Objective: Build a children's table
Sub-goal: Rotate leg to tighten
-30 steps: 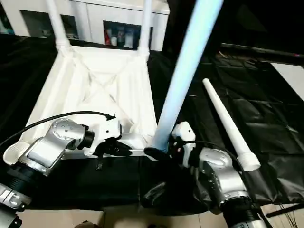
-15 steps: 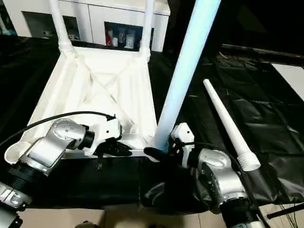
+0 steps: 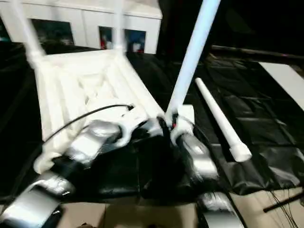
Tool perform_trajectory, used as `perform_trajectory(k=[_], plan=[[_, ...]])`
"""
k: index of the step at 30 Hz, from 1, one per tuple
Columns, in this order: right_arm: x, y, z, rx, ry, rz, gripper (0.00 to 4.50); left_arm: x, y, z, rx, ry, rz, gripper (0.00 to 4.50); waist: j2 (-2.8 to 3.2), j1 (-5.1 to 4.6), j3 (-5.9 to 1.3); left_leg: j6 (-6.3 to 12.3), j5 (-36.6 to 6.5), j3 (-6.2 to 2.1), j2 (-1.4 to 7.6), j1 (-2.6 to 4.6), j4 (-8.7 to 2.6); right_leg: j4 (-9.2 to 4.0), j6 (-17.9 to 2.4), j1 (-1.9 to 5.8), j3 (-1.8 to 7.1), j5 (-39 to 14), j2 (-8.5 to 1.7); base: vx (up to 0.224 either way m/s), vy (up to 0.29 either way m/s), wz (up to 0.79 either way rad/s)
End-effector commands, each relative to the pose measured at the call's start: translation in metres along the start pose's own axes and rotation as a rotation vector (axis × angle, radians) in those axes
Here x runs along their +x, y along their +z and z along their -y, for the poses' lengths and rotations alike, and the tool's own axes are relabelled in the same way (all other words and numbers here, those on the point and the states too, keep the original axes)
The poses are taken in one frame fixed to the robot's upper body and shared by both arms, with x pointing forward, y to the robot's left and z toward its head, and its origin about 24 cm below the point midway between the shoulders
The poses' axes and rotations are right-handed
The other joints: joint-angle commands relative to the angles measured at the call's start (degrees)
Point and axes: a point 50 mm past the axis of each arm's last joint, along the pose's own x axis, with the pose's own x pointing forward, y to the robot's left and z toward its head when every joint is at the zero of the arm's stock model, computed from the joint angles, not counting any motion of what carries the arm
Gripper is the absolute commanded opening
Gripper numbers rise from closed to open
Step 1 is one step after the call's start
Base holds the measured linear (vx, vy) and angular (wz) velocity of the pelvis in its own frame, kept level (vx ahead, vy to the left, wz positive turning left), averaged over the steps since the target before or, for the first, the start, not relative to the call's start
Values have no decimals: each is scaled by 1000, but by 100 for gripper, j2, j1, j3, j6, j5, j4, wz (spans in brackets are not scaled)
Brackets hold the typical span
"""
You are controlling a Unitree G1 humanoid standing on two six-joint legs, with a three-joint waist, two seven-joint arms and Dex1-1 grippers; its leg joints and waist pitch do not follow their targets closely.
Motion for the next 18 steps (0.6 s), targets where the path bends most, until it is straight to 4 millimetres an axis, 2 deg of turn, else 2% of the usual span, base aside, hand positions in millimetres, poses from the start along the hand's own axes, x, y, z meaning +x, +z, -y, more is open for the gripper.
perform_trajectory(k=[1, 2, 3, 5, 6, 7, 8, 11, 14, 15, 18], plan=[[2, -8, -16, 47, 90, -22, 279, 4, -1, 5, -2, -7, 2, 0, -8, 16, -354, 150, -1871, -147, 237, 26, -466, -519, -481, 190, 260, -2988, -431, 0, 0, 0], [2, -8, -18, 65, 118, -15, 279, 3, -2, 6, 7, -15, -2, 0, -7, 15, -350, 169, -1840, -139, 241, 23, -469, -513, -505, 187, 265, -2919, -423, 0, 0, 0], [2, -7, -19, 75, 135, -11, 314, 2, -4, 6, 16, -21, -5, 0, -2, 16, -353, 189, -1796, -131, 244, 23, -468, -495, -549, 186, 276, -2812, -420, 0, 0, 0], [-1, -4, -19, 99, 178, 12, 349, -1, -6, 6, 30, -52, -4, 0, -57, 13, -331, 232, -1758, -118, 245, 8, -473, -484, -590, 182, 285, -2768, -414, 0, 0, 0], [-2, -2, -18, 100, 200, 22, 349, -2, -7, 6, 32, -63, -3, 0, -47, 24, -326, 265, -1755, -114, 248, 20, -476, -484, -597, 183, 292, -2783, -424, 0, 0, 0], [-4, -1, -18, 79, 234, 27, 356, -5, -7, 7, 49, -86, 9, 0, -73, 35, -323, 304, -1699, -119, 245, -6, -480, -480, -562, 207, 291, -2828, -426, 0, 0, 0], [-5, -1, -18, 61, 255, 28, 385, -6, -7, 7, 61, -100, 17, 0, -76, 45, -327, 313, -1620, -114, 249, 5, -482, -487, -547, 196, 299, -2873, -433, 0, 0, 0], [-18, -2, -14, -66, 389, 2, 404, -17, -13, 4, 90, -145, 13, 0, -82, 80, -353, 321, -1376, -114, 263, -7, -483, -455, -579, 246, 300, -2654, -423, 0, 0, 0], [-37, -3, -4, -145, 527, -26, 404, -29, -22, 5, 126, -235, 6, 0, -67, 74, -349, 359, -1390, -101, 281, -11, -493, -422, -672, 225, 323, -2520, -417, 0, 0, 0], [-43, -3, 0, -163, 565, -36, 404, -33, -24, 6, 131, -268, 4, 0, -45, 116, -350, 356, -1363, -106, 290, 5, -496, -420, -696, 239, 328, -2469, -427, 0, 0, 0], [-60, 0, 8, -209, 668, -61, 404, -45, -30, 11, 161, -403, 22, 0, -60, 125, -345, 411, -1272, -88, 303, 13, -503, -370, -841, 227, 347, -2132, -401, 0, 0, 0]])
